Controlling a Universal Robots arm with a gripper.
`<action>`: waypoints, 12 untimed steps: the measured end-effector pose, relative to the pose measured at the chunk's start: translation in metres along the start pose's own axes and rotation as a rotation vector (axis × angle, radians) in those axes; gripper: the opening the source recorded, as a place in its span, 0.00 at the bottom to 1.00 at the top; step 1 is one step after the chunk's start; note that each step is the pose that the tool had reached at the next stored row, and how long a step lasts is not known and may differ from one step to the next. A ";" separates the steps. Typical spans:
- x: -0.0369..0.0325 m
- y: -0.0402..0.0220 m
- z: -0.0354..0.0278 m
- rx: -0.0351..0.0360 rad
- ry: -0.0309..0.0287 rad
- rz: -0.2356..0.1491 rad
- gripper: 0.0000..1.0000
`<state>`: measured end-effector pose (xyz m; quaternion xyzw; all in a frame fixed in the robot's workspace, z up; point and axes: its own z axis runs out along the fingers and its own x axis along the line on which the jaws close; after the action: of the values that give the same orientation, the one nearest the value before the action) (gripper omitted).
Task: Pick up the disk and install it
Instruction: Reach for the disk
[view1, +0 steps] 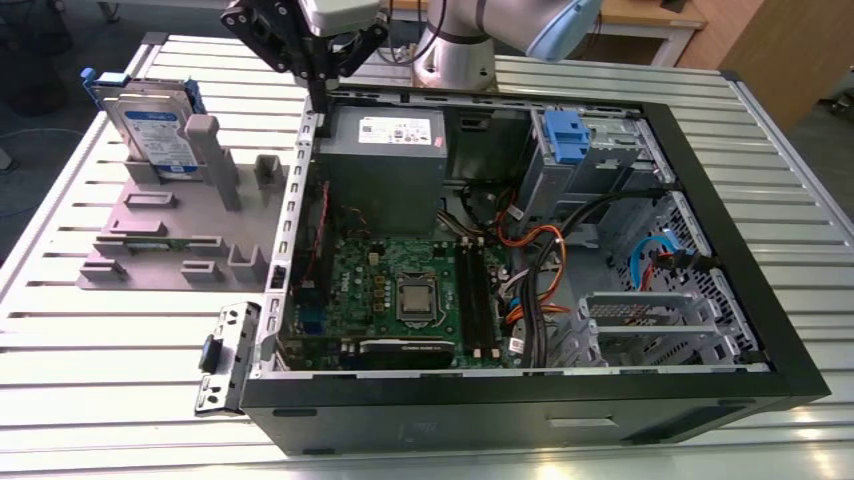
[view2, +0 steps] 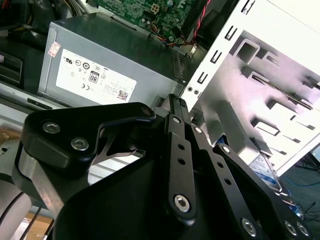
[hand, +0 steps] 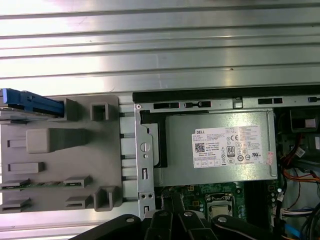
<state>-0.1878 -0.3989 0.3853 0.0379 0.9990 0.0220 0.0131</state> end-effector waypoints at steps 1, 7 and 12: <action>0.0003 0.0000 0.0000 0.0000 0.0000 0.000 0.10; 0.0018 -0.0002 0.0002 0.0000 0.0000 0.000 0.10; 0.0031 -0.0003 0.0003 0.0000 0.0000 0.000 0.10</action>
<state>-0.1909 -0.3989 0.3849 0.0379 0.9990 0.0220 0.0131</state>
